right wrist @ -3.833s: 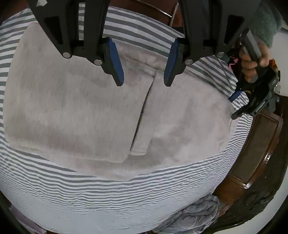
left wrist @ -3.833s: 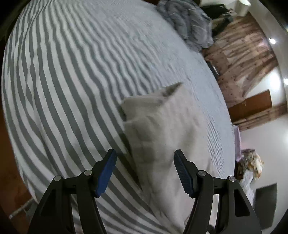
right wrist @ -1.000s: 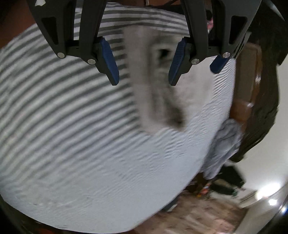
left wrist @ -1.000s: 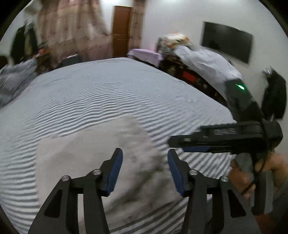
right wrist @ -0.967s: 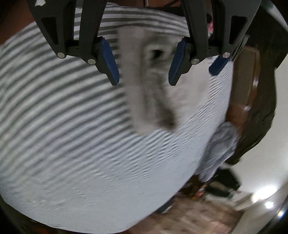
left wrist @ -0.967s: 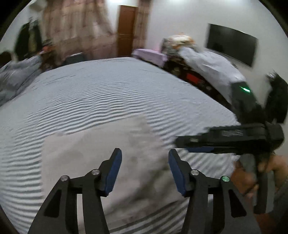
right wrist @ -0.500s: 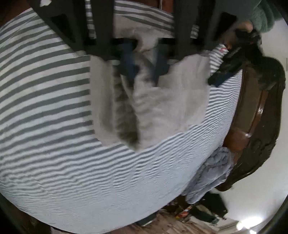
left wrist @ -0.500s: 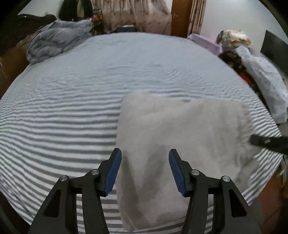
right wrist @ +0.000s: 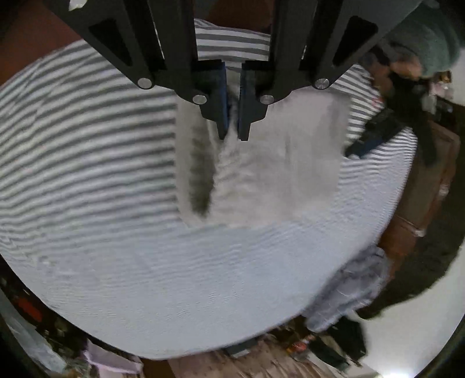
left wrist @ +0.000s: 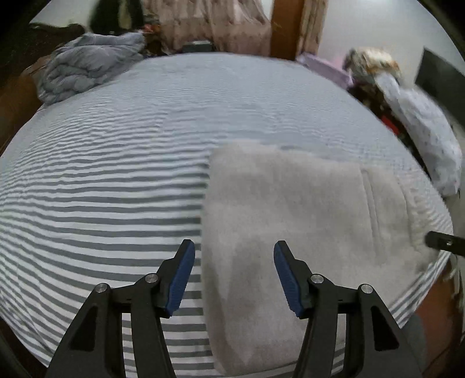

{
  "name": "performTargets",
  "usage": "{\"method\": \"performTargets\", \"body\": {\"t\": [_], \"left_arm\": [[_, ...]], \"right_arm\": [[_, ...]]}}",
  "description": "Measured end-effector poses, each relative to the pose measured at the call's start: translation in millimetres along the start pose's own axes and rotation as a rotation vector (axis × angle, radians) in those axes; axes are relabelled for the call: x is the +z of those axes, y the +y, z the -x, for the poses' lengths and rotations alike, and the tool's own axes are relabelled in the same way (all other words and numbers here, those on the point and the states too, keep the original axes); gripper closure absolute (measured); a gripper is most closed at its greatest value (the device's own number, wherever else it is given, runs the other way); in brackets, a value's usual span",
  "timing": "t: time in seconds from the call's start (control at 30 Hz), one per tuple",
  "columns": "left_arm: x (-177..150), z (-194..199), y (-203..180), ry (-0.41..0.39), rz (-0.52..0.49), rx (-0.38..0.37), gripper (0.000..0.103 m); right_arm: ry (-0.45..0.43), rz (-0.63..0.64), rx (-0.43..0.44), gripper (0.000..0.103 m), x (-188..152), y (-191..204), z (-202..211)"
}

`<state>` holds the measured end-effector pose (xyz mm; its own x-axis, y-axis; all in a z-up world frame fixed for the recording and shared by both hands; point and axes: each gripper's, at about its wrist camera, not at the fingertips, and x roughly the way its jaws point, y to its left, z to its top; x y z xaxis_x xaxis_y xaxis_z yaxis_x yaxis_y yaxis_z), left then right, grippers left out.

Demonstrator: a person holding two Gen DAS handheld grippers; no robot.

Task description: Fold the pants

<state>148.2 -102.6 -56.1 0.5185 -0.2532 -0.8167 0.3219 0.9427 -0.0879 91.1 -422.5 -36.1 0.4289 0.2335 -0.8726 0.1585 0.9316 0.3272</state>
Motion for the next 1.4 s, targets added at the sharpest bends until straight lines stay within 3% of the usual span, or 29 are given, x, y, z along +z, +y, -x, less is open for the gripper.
{"method": "performTargets", "body": {"t": [0.1, 0.2, 0.4, 0.47, 0.53, 0.67, 0.73, 0.9, 1.07, 1.2, 1.4], "left_arm": [[-7.6, -15.3, -12.6, 0.049, -0.063, 0.011, 0.045], [-15.6, -23.9, -25.6, 0.034, -0.136, 0.074, 0.042], [-16.5, -31.0, -28.4, 0.037, -0.152, 0.097, 0.039], [-15.6, -30.8, -26.9, 0.039, -0.146, 0.094, 0.039], [-13.2, -29.2, -24.3, 0.043, -0.135, 0.088, 0.038], [-7.8, -18.8, -12.4, 0.047, -0.075, 0.008, 0.038], [-4.2, -13.5, 2.6, 0.044, -0.01, -0.061, 0.036], [3.9, -14.8, 48.6, 0.062, 0.163, -0.204, 0.031], [4.7, -43.2, 75.7, 0.146, 0.279, -0.346, 0.03], [3.7, -67.8, 76.7, 0.211, 0.315, -0.405, 0.03], [7.8, -81.0, 62.8, 0.212, 0.28, -0.466, 0.03]], "right_arm": [[0.02, -0.028, -0.024, 0.096, -4.5, -10.2, -18.0], [0.033, -0.073, 0.003, 0.096, -2.3, -19.5, -25.5], [0.033, -0.097, 0.037, 0.094, -3.6, -25.9, -30.9], [0.029, -0.106, 0.036, 0.09, -3.7, -26.5, -30.8], [0.02, -0.133, 0.04, 0.077, -4.8, -30.6, -28.8], [0.005, -0.139, 0.051, 0.058, -3.8, -38.9, -21.1], [0.002, -0.135, 0.061, 0.042, -0.4, -43.9, -19.0], [0.024, -0.13, 0.163, 0.041, 5.5, -56.9, -28.7], [0.043, -0.132, 0.256, 0.033, 10.7, -73.5, -44.5], [0.066, -0.142, 0.331, 0.028, 10.9, -85.1, -56.9], [0.087, -0.135, 0.436, 0.022, 15.1, -98.3, -77.1]]}}
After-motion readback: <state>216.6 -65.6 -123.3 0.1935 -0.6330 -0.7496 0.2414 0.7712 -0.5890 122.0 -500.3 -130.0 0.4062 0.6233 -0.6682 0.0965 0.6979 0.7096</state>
